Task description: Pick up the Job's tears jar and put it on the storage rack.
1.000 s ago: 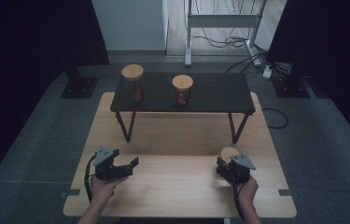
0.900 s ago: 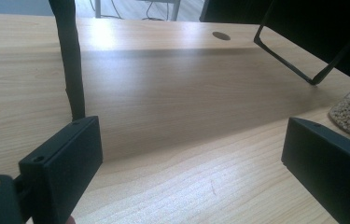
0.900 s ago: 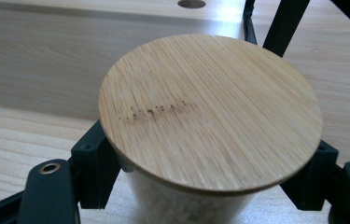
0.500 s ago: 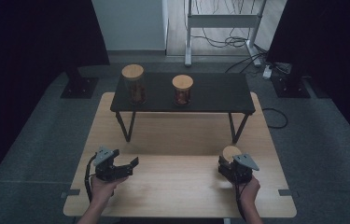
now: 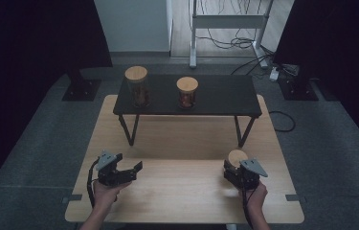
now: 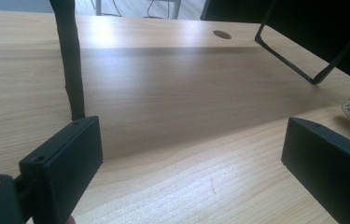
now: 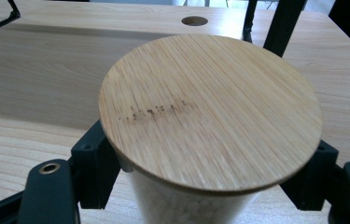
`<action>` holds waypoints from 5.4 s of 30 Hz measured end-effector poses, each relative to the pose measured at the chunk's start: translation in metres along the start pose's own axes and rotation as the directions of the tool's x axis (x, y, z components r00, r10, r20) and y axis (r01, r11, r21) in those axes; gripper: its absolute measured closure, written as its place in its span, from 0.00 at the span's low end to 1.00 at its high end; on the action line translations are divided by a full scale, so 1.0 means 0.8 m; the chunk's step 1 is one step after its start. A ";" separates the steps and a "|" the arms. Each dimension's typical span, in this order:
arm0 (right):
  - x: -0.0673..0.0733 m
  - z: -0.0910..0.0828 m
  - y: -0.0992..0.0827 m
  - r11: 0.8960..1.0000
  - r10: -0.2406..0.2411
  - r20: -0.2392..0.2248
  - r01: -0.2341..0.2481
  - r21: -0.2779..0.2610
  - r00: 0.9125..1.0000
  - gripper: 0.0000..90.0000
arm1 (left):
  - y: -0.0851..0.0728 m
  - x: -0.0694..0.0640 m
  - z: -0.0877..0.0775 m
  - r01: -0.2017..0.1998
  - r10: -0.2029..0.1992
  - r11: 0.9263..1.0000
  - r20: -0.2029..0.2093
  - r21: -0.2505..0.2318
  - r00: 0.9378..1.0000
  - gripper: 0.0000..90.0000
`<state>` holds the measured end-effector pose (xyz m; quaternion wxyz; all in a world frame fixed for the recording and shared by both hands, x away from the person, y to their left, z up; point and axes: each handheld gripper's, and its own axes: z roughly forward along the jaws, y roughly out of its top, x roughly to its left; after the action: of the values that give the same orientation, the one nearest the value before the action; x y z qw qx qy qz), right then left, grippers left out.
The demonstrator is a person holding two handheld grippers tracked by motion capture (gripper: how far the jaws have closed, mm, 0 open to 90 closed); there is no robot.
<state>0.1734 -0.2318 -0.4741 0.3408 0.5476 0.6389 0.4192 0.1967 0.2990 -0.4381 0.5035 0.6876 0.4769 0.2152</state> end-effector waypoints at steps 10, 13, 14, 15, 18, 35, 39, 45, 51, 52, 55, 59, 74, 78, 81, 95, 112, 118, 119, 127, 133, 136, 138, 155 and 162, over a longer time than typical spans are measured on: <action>0.000 -0.002 0.003 1.000 0.000 -0.007 0.000 -0.013 1.000 0.28 | -0.003 0.000 0.000 -0.003 0.003 1.000 -0.001 0.008 1.000 0.05; 0.000 -0.004 0.004 1.000 0.003 -0.008 -0.003 -0.020 1.000 0.28 | -0.004 0.000 0.001 -0.004 0.004 1.000 0.000 0.009 1.000 0.05; -0.001 -0.004 0.004 1.000 0.005 -0.008 -0.005 -0.023 1.000 0.28 | -0.004 0.001 0.001 -0.004 0.004 1.000 0.000 0.010 1.000 0.05; -0.001 -0.005 0.005 1.000 0.005 -0.009 -0.005 -0.024 1.000 0.28 | -0.004 0.001 0.001 -0.004 0.004 1.000 0.000 0.011 1.000 0.05; -0.002 -0.007 0.006 1.000 0.004 -0.012 -0.005 -0.029 1.000 0.28 | -0.004 0.001 0.001 -0.004 0.004 1.000 0.001 0.013 1.000 0.05; -0.003 -0.022 0.008 0.998 0.016 -0.019 -0.017 -0.065 1.000 0.28 | -0.003 0.000 0.000 -0.010 0.010 1.000 0.017 0.001 1.000 0.05; -0.002 -0.023 0.008 0.997 0.018 -0.015 -0.020 -0.070 1.000 0.28 | -0.004 0.001 -0.002 -0.006 0.006 1.000 0.014 -0.005 1.000 0.05; -0.002 -0.023 0.009 0.997 0.011 -0.017 -0.012 -0.074 1.000 0.28 | -0.002 -0.001 -0.006 -0.014 0.014 1.000 0.007 -0.013 1.000 0.05; 0.000 -0.027 0.008 0.997 0.008 -0.015 -0.009 -0.076 1.000 0.28 | -0.002 -0.004 -0.007 -0.022 0.023 1.000 0.012 -0.018 1.000 0.05; 0.000 -0.028 0.008 0.997 0.009 -0.015 -0.010 -0.079 1.000 0.28 | -0.001 -0.004 -0.007 -0.023 0.024 1.000 0.013 -0.018 1.000 0.05; 0.000 -0.030 0.009 0.996 0.010 -0.016 -0.011 -0.085 1.000 0.28 | -0.001 -0.004 -0.008 -0.024 0.024 1.000 0.012 -0.020 1.000 0.05; 0.000 -0.030 0.009 0.996 0.008 -0.018 -0.010 -0.087 1.000 0.28 | -0.002 -0.004 -0.009 -0.020 0.020 1.000 0.007 -0.023 1.000 0.05; 0.001 -0.031 0.010 0.996 0.008 -0.025 -0.010 -0.092 1.000 0.28 | -0.002 -0.005 -0.011 -0.021 0.021 0.999 0.004 -0.025 1.000 0.05; 0.000 -0.032 0.010 0.995 0.008 -0.026 -0.011 -0.096 1.000 0.28 | -0.002 -0.005 -0.011 -0.021 0.021 0.999 0.004 -0.024 1.000 0.05; 0.000 -0.033 0.010 0.995 0.008 -0.027 -0.010 -0.099 1.000 0.28 | -0.002 -0.004 -0.011 -0.020 0.020 1.000 0.004 -0.024 1.000 0.05; 0.002 -0.036 0.013 0.993 0.009 -0.034 -0.013 -0.118 0.999 0.28 | -0.002 -0.004 -0.011 -0.018 0.019 0.999 0.003 -0.026 1.000 0.05; 0.004 -0.041 0.018 0.989 0.002 -0.047 -0.009 -0.147 0.999 0.28 | -0.003 -0.004 -0.008 -0.019 0.019 1.000 0.004 -0.017 1.000 0.05; 0.005 -0.042 0.021 0.988 -0.005 -0.049 -0.003 -0.155 0.999 0.28 | -0.003 -0.004 -0.007 -0.019 0.019 1.000 0.004 -0.011 1.000 0.05; 0.006 -0.042 0.022 0.988 -0.005 -0.049 -0.003 -0.157 0.999 0.28 | -0.003 -0.004 -0.007 -0.019 0.019 1.000 0.004 -0.011 1.000 0.05; 0.006 -0.046 0.026 0.986 -0.006 -0.055 -0.003 -0.167 0.998 0.28 | -0.004 -0.005 -0.004 -0.020 0.020 1.000 0.004 -0.004 1.000 0.05; 0.007 -0.051 0.031 0.982 -0.007 -0.059 -0.004 -0.189 0.998 0.28 | -0.004 -0.006 -0.004 -0.023 0.023 1.000 0.005 -0.003 1.000 0.05; 0.007 -0.054 0.034 0.979 -0.006 -0.061 -0.007 -0.202 0.998 0.28 | -0.004 -0.006 -0.004 -0.022 0.022 1.000 0.005 -0.005 1.000 0.05; 0.007 -0.055 0.036 0.978 -0.004 -0.063 -0.009 -0.209 0.998 0.28 | -0.004 -0.006 -0.005 -0.022 0.022 1.000 0.005 -0.006 1.000 0.05; 0.004 -0.064 0.045 0.973 0.018 -0.062 -0.032 -0.228 0.998 0.28 | -0.003 -0.006 -0.006 -0.021 0.021 1.000 0.003 -0.009 1.000 0.05; 0.005 -0.064 0.049 0.972 0.018 -0.059 -0.031 -0.232 0.998 0.28 | -0.003 -0.006 -0.007 -0.022 0.022 1.000 0.002 -0.013 1.000 0.05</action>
<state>0.1432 -0.2344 -0.4169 0.3791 0.4997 0.5881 0.5107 0.1893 0.2976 -0.4373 0.5059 0.6898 0.4675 0.2230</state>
